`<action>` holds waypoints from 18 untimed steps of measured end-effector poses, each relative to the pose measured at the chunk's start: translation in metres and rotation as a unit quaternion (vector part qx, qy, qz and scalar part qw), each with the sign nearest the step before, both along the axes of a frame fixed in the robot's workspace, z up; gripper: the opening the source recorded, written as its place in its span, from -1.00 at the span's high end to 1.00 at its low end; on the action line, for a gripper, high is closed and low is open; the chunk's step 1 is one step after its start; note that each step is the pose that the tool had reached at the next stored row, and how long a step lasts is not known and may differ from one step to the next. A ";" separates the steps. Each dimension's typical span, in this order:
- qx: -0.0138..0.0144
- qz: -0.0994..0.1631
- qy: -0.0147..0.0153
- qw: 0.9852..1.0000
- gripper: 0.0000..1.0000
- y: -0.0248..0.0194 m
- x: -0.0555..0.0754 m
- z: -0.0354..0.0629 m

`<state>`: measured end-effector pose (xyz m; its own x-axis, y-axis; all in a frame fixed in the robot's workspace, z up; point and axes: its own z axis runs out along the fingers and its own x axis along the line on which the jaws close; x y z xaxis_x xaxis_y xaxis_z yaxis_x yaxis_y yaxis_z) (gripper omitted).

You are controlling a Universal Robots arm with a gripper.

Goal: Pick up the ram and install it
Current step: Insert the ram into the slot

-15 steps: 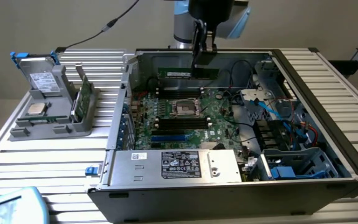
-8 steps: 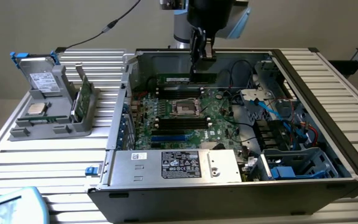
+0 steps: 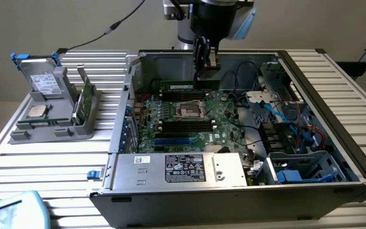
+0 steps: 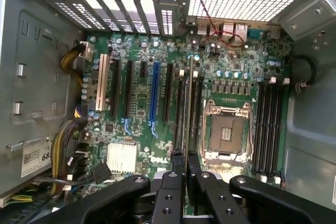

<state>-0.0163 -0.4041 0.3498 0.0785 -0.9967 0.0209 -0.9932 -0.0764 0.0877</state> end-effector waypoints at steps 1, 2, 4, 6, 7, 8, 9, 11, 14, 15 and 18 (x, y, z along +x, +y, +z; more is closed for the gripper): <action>0.000 0.000 0.000 1.000 0.73 0.0000 0.000 -0.0018; 0.000 0.000 0.000 1.000 0.73 0.0000 0.000 -0.0037; 0.000 0.000 0.000 1.000 0.73 0.0000 0.000 -0.0074; 0.000 0.000 0.000 1.000 0.73 0.0001 0.000 -0.0110; 0.000 0.000 0.000 1.000 0.73 0.0001 0.000 -0.0129; 0.000 0.000 0.000 1.000 0.73 0.0002 0.001 -0.0147; 0.000 0.000 0.000 1.000 0.73 0.0003 0.001 -0.0164; 0.000 0.000 0.000 1.000 0.73 0.0007 0.004 -0.0200; 0.000 0.000 0.000 1.000 0.73 0.0016 0.007 -0.0256; 0.000 0.000 0.000 1.000 0.73 0.0017 0.008 -0.0274; 0.000 0.000 0.000 1.000 0.73 0.0018 0.008 -0.0328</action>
<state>-0.0087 -0.4022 0.3170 0.0777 -0.9968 0.0210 -0.9933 -0.0756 0.0877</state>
